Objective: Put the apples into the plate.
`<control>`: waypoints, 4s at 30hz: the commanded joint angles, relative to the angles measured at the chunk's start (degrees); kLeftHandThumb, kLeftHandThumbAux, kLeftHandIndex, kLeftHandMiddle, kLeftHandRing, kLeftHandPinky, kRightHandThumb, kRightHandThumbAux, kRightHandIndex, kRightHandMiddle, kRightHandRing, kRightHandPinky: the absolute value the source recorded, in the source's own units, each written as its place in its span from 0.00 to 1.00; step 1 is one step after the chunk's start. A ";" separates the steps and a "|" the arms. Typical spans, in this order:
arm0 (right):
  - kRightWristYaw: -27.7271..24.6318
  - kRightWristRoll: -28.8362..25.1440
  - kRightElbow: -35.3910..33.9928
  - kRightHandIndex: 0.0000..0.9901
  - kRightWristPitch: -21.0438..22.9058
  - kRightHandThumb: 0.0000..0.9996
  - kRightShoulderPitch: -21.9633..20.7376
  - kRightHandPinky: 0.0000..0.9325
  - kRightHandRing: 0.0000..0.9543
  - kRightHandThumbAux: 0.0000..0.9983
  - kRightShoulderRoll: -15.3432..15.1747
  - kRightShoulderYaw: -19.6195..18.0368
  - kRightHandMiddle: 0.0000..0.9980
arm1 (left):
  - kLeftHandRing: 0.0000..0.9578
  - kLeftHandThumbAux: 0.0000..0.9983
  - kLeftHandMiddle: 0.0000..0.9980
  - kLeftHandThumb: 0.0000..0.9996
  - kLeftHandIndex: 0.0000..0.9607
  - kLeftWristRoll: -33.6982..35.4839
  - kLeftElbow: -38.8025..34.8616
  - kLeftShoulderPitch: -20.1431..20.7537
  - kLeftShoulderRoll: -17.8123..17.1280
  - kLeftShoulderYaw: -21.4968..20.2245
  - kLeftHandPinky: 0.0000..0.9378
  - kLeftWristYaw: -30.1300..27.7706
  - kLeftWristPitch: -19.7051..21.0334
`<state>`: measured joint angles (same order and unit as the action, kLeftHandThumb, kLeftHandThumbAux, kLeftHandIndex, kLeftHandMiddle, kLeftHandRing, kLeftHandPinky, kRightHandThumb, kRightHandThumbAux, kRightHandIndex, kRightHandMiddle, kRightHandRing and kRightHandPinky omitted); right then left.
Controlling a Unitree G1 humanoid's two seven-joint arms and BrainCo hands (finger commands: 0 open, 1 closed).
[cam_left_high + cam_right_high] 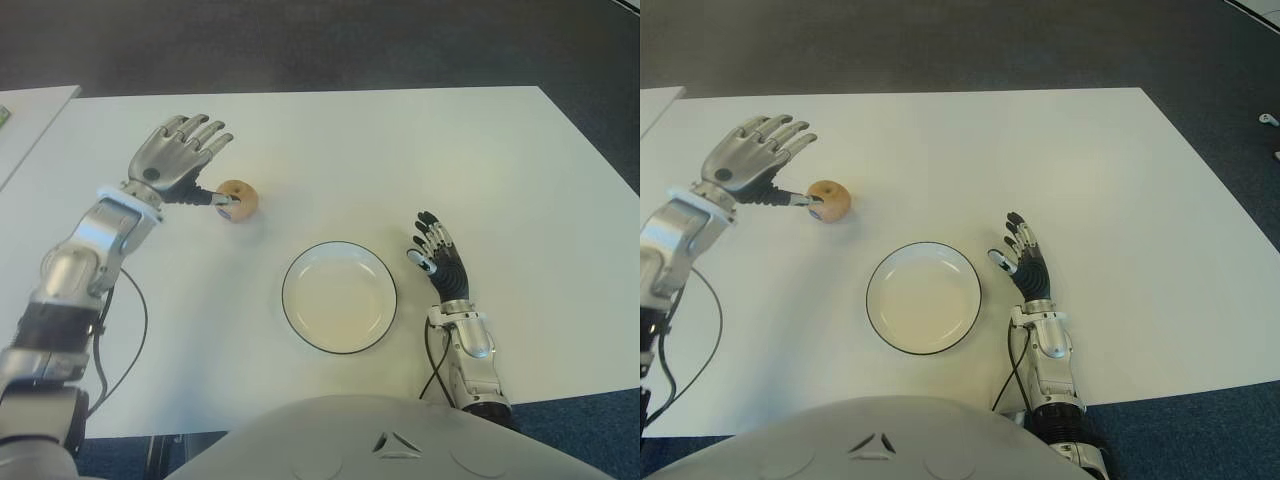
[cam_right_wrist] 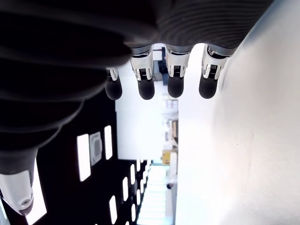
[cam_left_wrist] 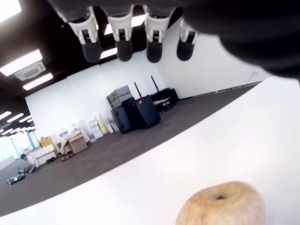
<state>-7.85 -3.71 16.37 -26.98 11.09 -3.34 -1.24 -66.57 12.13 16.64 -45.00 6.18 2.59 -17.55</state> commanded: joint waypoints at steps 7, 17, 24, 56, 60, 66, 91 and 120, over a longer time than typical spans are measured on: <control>0.46 0.34 8.74 0.00 4.77 0.10 6.64 0.00 0.00 0.54 1.06 0.03 0.00 | 0.00 0.20 0.00 0.30 0.00 -0.03 17.47 8.65 -0.03 10.21 0.00 2.19 -1.86; 0.96 0.51 7.82 0.00 3.89 0.10 7.41 0.00 0.00 0.51 0.90 -0.11 0.00 | 0.00 0.24 0.00 0.31 0.00 2.53 28.48 12.80 2.17 14.68 0.00 6.26 -1.80; 1.14 0.58 7.42 0.00 3.81 0.10 7.77 0.00 0.00 0.51 0.65 -0.16 0.00 | 0.00 0.26 0.00 0.33 0.00 3.74 33.89 15.31 3.44 17.78 0.00 8.21 -1.41; 1.18 0.30 7.66 0.00 0.72 0.10 8.55 0.00 0.00 0.54 0.81 -0.86 0.00 | 0.00 0.22 0.00 0.28 0.00 5.29 49.34 20.74 8.10 29.06 0.03 16.40 0.70; 1.29 0.37 7.32 0.00 0.84 0.10 8.74 0.00 0.00 0.54 0.87 -0.81 0.00 | 0.00 0.22 0.00 0.28 0.00 5.81 50.55 21.00 8.56 29.98 0.03 17.21 0.83; 1.05 -0.07 6.66 0.00 0.90 0.09 9.18 0.00 0.00 0.55 1.01 -0.89 0.00 | 0.00 0.22 0.00 0.28 0.00 6.41 51.86 21.34 9.19 31.19 0.03 17.59 0.79; 0.39 -1.24 3.51 0.00 2.52 0.08 10.19 0.00 0.00 0.56 1.22 -0.77 0.00 | 0.46 0.26 0.45 0.38 0.27 11.07 55.59 21.51 11.37 32.34 0.50 19.45 -2.47; 1.14 -1.16 2.44 0.00 2.37 0.08 10.48 0.00 0.00 0.57 2.16 -0.93 0.00 | 0.79 0.70 0.77 0.72 0.46 16.14 57.56 21.01 12.20 31.17 0.78 26.92 -8.06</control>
<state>-7.02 -4.76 13.61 -30.62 15.84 -2.24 -2.45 -50.54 68.95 39.24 -33.59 36.99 30.52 -24.98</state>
